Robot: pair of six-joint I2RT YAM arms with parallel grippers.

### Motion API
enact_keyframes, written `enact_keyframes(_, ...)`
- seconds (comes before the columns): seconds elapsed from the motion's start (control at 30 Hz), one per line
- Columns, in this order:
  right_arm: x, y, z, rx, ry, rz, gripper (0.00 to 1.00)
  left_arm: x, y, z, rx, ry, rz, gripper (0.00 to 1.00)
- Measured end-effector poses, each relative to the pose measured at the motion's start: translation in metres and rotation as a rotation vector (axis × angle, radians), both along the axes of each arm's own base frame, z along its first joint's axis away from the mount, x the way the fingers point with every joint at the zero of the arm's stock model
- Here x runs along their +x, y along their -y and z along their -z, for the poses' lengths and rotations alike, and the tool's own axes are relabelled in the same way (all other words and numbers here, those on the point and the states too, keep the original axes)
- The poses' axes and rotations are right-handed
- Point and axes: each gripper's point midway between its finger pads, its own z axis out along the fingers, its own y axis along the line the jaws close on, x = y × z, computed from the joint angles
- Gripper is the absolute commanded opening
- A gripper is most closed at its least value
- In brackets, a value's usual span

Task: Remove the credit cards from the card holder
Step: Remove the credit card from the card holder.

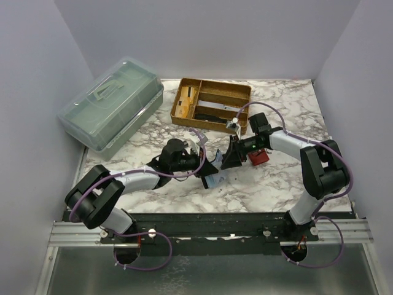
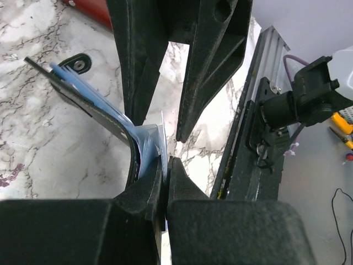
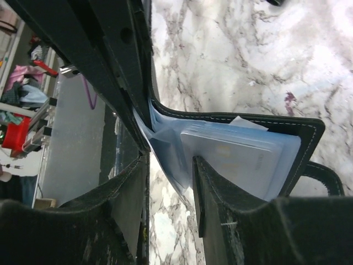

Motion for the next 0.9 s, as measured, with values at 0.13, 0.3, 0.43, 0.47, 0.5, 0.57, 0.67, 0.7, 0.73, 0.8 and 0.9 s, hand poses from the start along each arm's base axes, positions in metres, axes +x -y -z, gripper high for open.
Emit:
enact_keyframes(0.13, -0.007, -0.004, -0.005, 0.032, -0.004, -0.032, 0.34, -0.004, 0.001, -0.003, -0.034, -0.014, 0.003, 0.0)
enact_keyframes(0.3, -0.014, -0.005, -0.011, 0.069, -0.014, -0.059, 0.16, -0.004, 0.002, -0.007, -0.06, -0.02, 0.002, 0.0)
enact_keyframes(0.43, -0.016, -0.005, -0.012, 0.079, -0.015, -0.068, 0.0, -0.004, 0.003, -0.008, -0.073, -0.023, 0.001, 0.0)
enact_keyframes(0.47, -0.017, -0.005, -0.012, 0.08, -0.017, -0.07, 0.0, -0.004, 0.003, -0.007, -0.074, -0.027, 0.0, 0.0)
enact_keyframes(0.5, -0.016, -0.005, -0.012, 0.08, -0.013, -0.073, 0.0, -0.004, 0.003, -0.007, -0.075, -0.031, -0.001, 0.0)
enact_keyframes(0.57, -0.016, -0.005, -0.011, 0.078, -0.015, -0.076, 0.0, -0.003, 0.002, -0.006, -0.081, -0.038, -0.011, 0.0)
enact_keyframes(0.67, -0.015, -0.006, -0.01, 0.077, -0.012, -0.08, 0.0, -0.002, -0.002, -0.004, -0.091, -0.056, -0.023, 0.0)
enact_keyframes(0.7, -0.016, -0.007, -0.009, 0.077, -0.011, -0.085, 0.0, -0.002, -0.003, -0.003, -0.094, -0.06, -0.026, 0.0)
enact_keyframes(0.73, -0.016, -0.008, -0.009, 0.077, -0.01, -0.089, 0.0, -0.003, -0.006, -0.002, -0.1, -0.067, -0.031, 0.0)
enact_keyframes(0.8, -0.017, -0.01, -0.007, 0.075, -0.016, -0.098, 0.0, -0.005, -0.008, 0.0, -0.109, -0.076, -0.036, 0.0)
enact_keyframes(0.9, -0.02, -0.013, -0.001, 0.07, -0.041, -0.108, 0.0, -0.01, -0.011, 0.004, -0.117, -0.092, -0.04, 0.0)
